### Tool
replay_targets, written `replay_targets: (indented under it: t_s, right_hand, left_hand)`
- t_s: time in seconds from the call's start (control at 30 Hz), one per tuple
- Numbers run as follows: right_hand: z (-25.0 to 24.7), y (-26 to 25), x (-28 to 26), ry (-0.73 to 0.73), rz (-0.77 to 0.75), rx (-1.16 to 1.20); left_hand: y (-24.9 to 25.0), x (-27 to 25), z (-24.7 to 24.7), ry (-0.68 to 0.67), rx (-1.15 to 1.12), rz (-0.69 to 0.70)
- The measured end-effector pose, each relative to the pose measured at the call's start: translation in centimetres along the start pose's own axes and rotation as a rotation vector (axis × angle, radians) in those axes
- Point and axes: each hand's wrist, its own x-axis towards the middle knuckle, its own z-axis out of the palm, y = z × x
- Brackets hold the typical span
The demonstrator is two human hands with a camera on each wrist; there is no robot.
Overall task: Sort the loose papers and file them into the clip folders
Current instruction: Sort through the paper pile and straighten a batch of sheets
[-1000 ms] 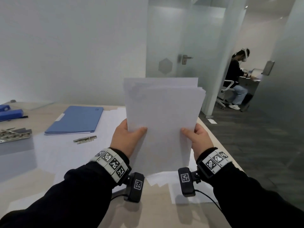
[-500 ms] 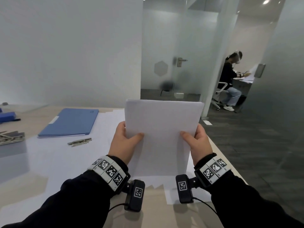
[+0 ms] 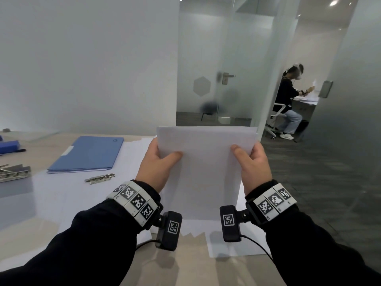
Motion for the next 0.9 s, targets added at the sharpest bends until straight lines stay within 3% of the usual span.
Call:
replay_targets:
  t_s: [0.13, 0.37, 0.7, 0.9]
  right_hand:
    - [-0.5, 1.1, -0.1, -0.026, 0.031, -0.013]
    - [-1.5, 4.0, -1.7, -0.113, 0.223, -0.091]
    - [-2.0, 3.8, -1.7, -0.066, 0.173, -0.03]
    - [-1.2, 1.1, 0.2, -0.076, 0.093, 0.014]
  left_hand:
    - [-0.5, 0.2, -0.1, 0.003, 0.059, 0.002]
    - [-4.3, -0.8, -0.7, 0.005, 0.12, -0.19]
    - [-4.1, -1.4, -0.1, -0.02, 0.091, -0.137]
    - [-0.4, 1.0, 0.7, -0.027, 0.097, -0.048]
